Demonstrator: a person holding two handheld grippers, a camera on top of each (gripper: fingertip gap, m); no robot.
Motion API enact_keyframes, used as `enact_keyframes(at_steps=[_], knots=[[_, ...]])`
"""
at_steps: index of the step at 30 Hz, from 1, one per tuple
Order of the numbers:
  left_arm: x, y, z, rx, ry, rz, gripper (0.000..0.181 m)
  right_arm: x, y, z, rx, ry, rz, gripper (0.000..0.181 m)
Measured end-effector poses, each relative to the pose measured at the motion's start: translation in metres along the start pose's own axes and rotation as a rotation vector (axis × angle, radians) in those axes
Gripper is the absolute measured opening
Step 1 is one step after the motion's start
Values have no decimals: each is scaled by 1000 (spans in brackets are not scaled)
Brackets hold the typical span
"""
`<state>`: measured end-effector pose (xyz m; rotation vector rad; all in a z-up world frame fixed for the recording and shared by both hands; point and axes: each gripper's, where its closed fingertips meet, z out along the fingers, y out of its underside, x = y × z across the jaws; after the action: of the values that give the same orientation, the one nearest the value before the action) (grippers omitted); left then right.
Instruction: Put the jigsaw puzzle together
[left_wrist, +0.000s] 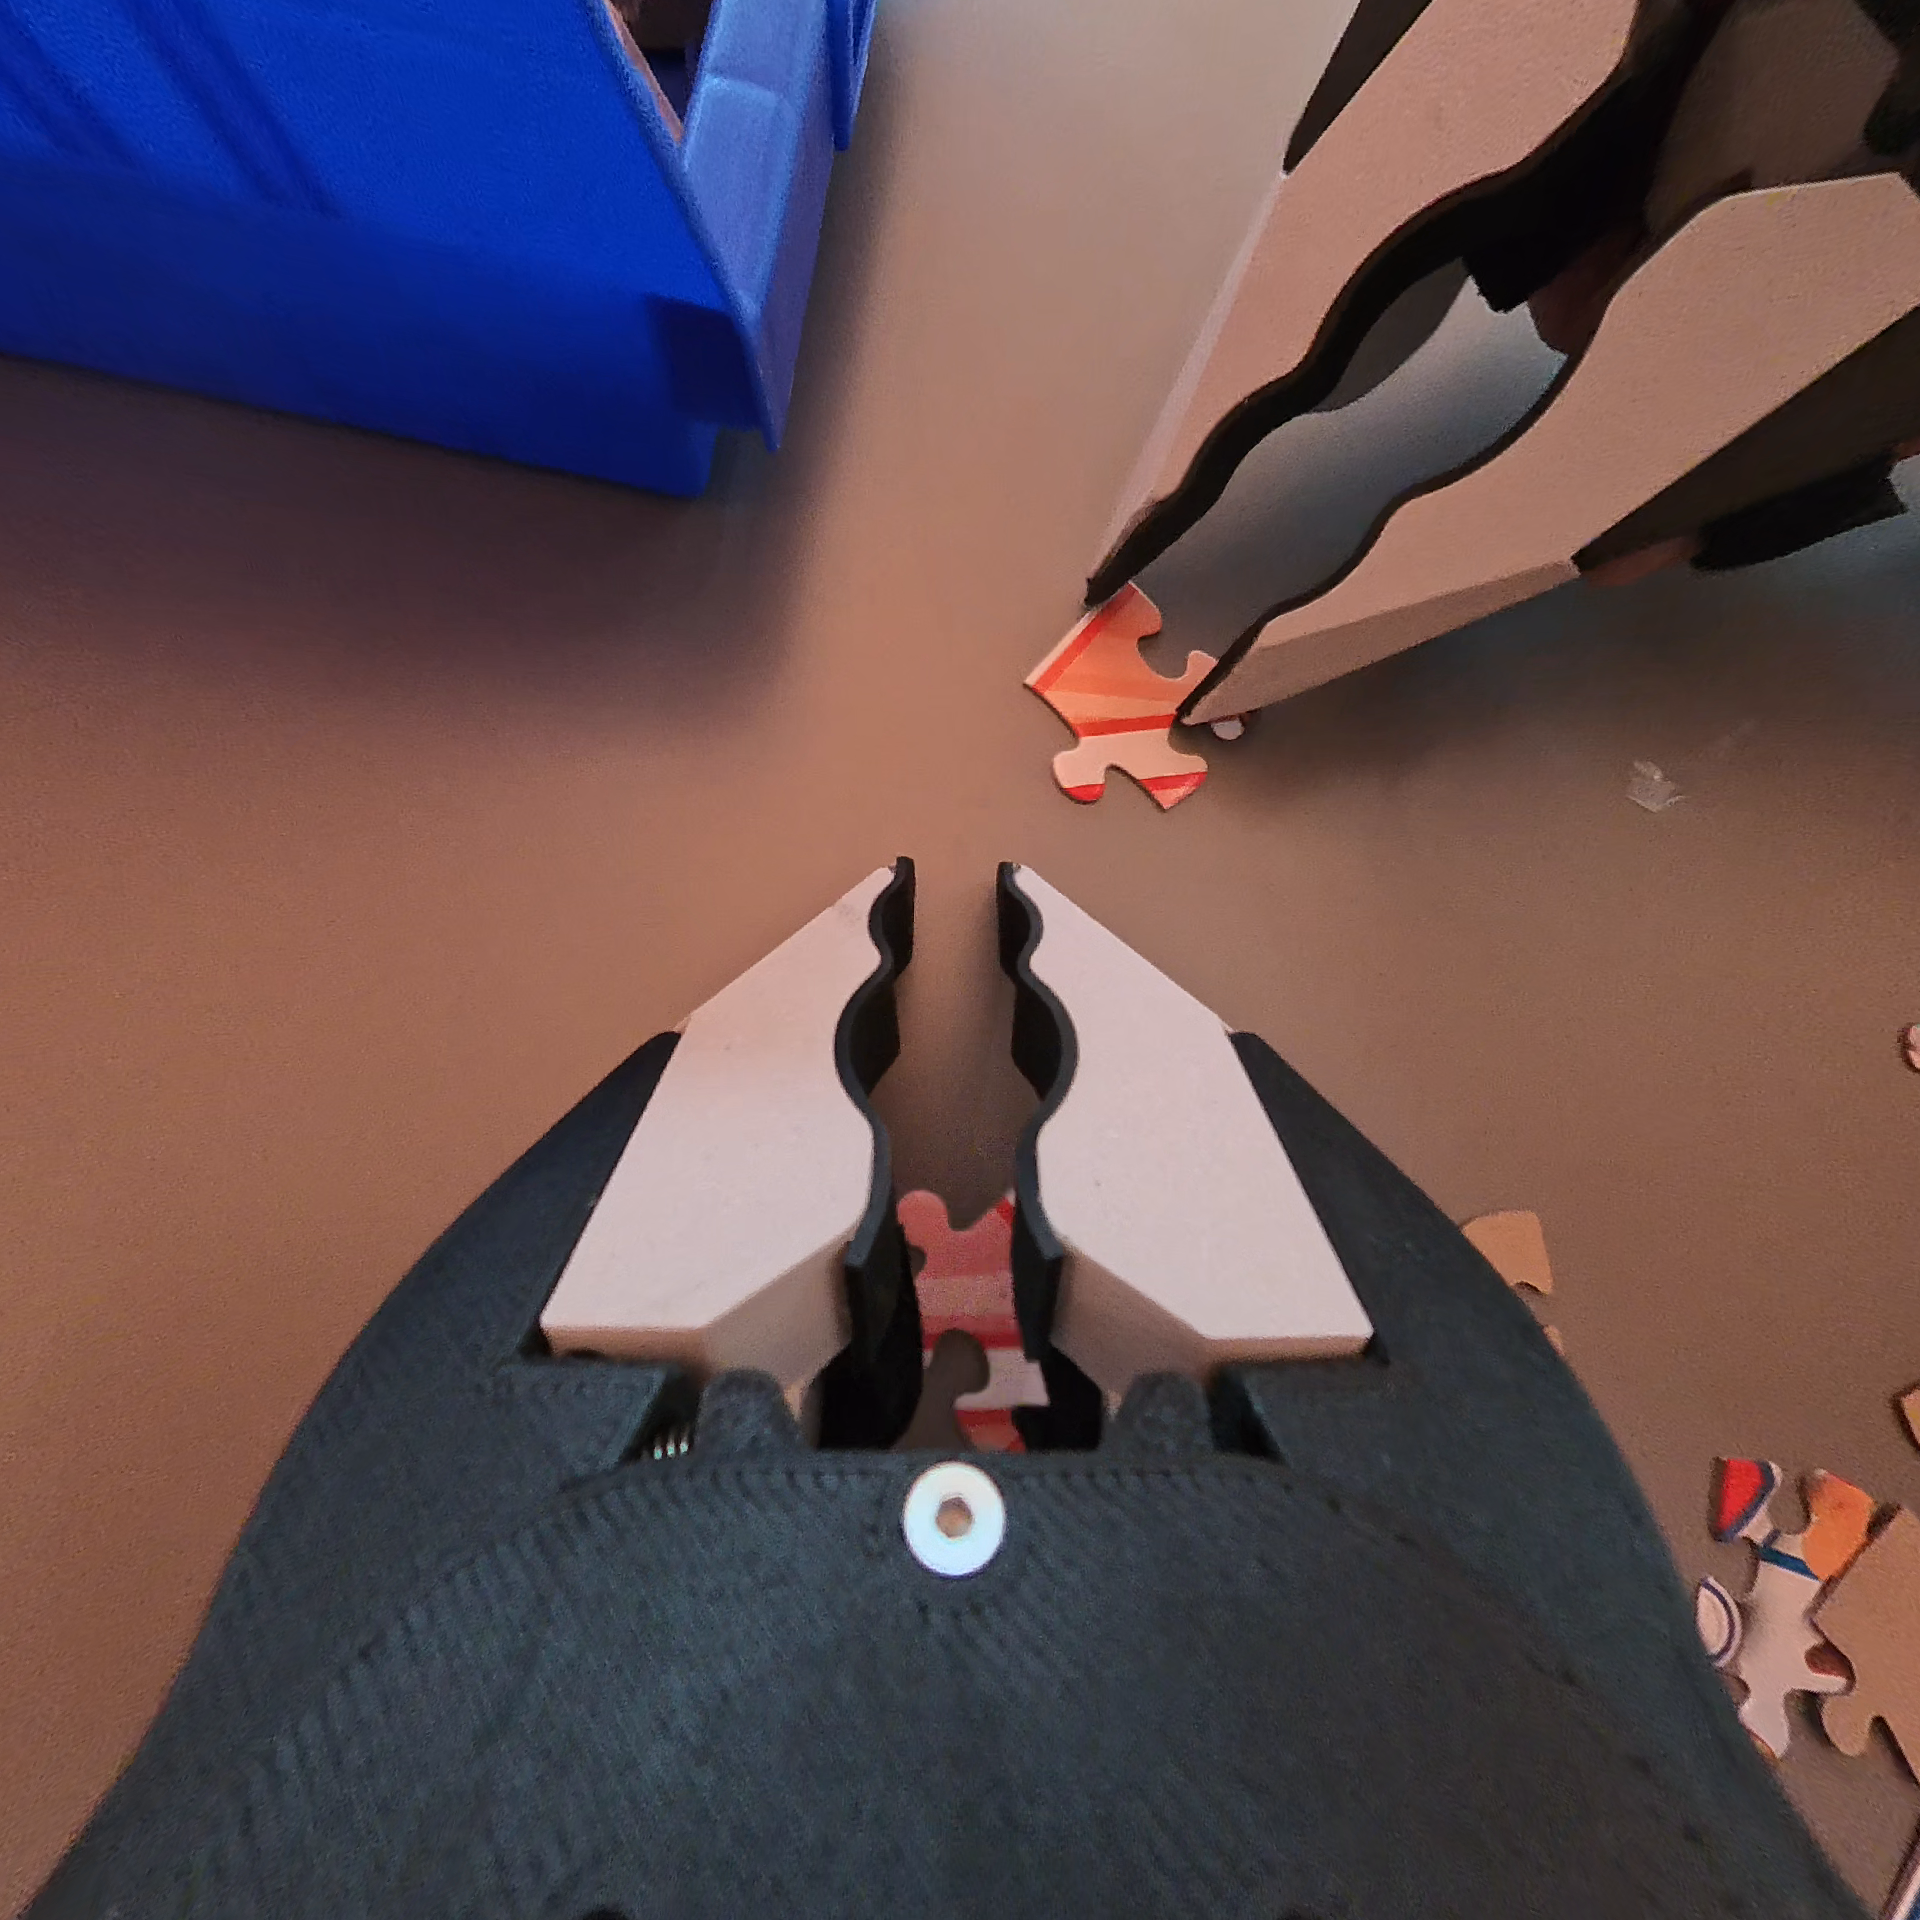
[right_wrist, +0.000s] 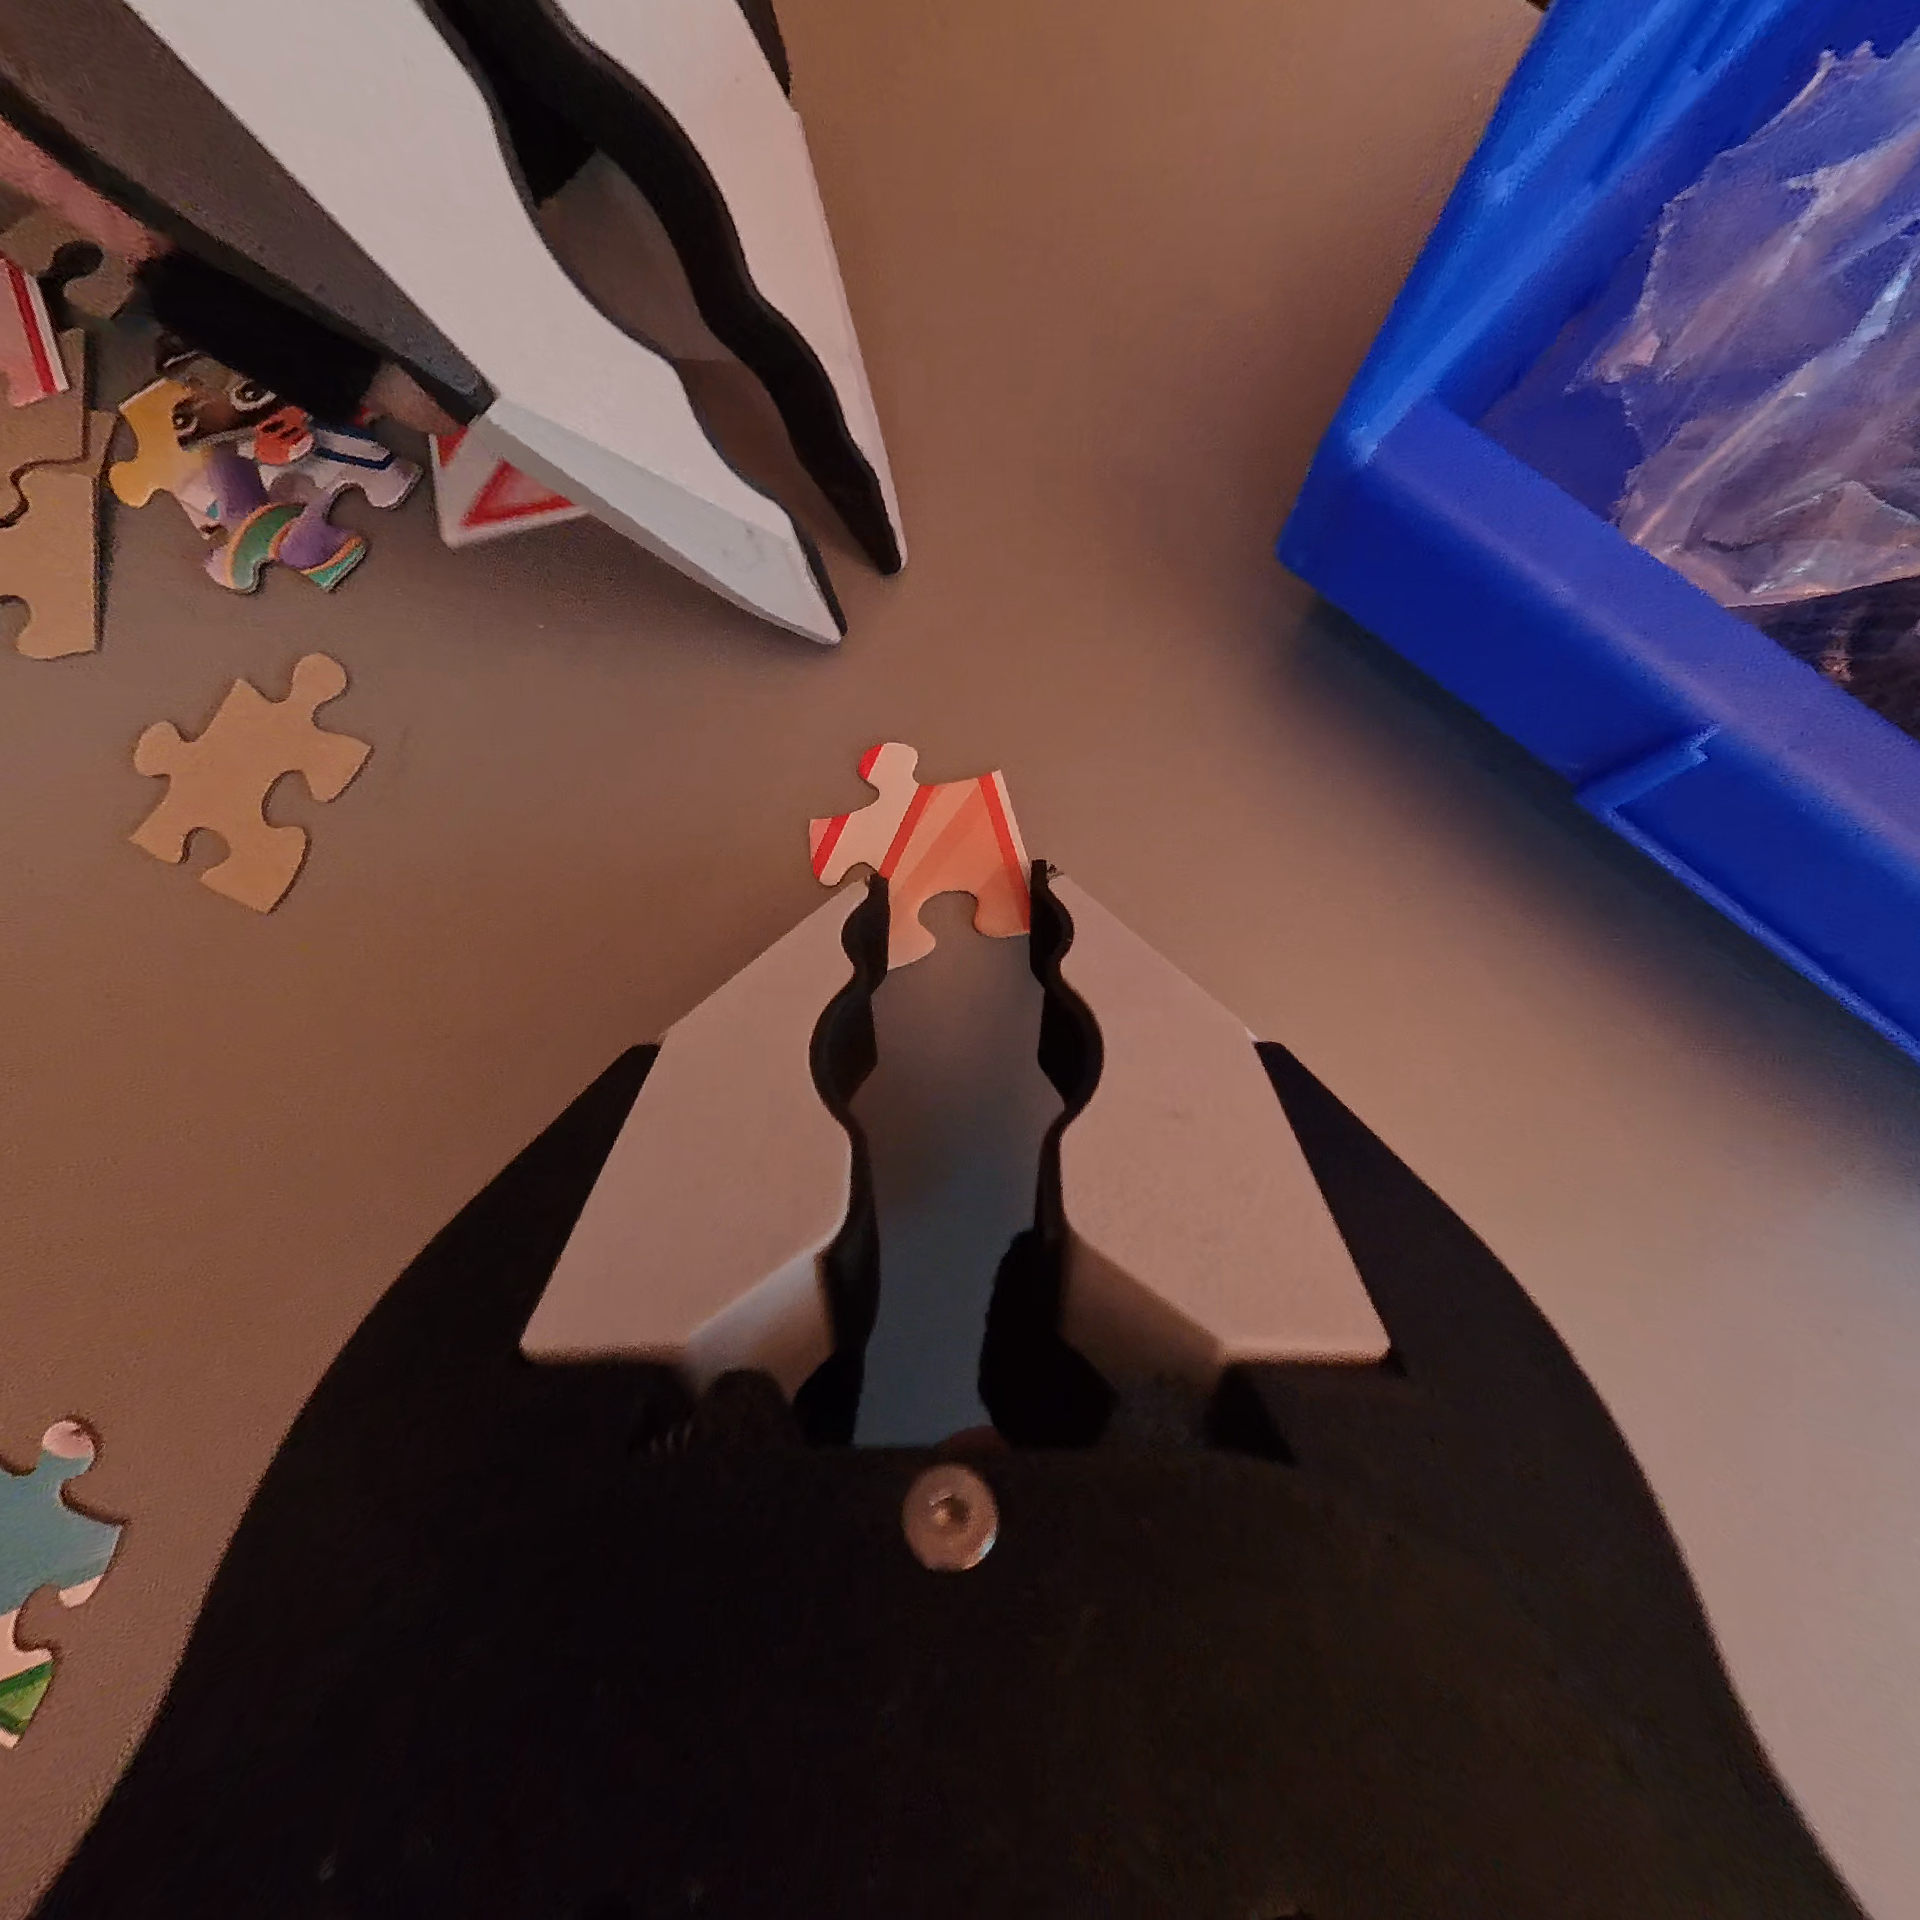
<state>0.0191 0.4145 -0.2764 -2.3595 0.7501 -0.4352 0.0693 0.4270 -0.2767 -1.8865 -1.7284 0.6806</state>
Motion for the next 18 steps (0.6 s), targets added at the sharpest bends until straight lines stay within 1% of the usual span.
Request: enact_keyframes(at_steps=[3,6,7,9,11,12,14,15,17,18], knots=[[4,3,-4,-9,29,-13,16,-3,0,0,-4,-10,-9,25],[4,7,-16,-20,19,9,16,-7,-1,-2,1,-22,-28,23],[3,12,-20,-43,8,23,16,-10,-4,-4,20,-35,-35,0],[-1,24,-31,-96,-17,53,19,-11,-5,-6,25,-47,-30,0],[0,34,-43,-133,-9,54,21,-11,-2,-5,11,-41,-38,0],[-2,38,-49,-142,-16,56,22,-9,-3,-4,13,-26,-40,6],[2,46,-59,-169,6,53,23,-3,-5,-5,20,14,-37,28],[3,52,-62,-196,9,55,24,0,-6,-5,20,30,-37,35],[2,65,-62,-258,0,71,29,9,-5,-4,17,73,-37,38],[2,70,-59,-278,-3,74,30,15,-3,-3,7,105,-36,44]])
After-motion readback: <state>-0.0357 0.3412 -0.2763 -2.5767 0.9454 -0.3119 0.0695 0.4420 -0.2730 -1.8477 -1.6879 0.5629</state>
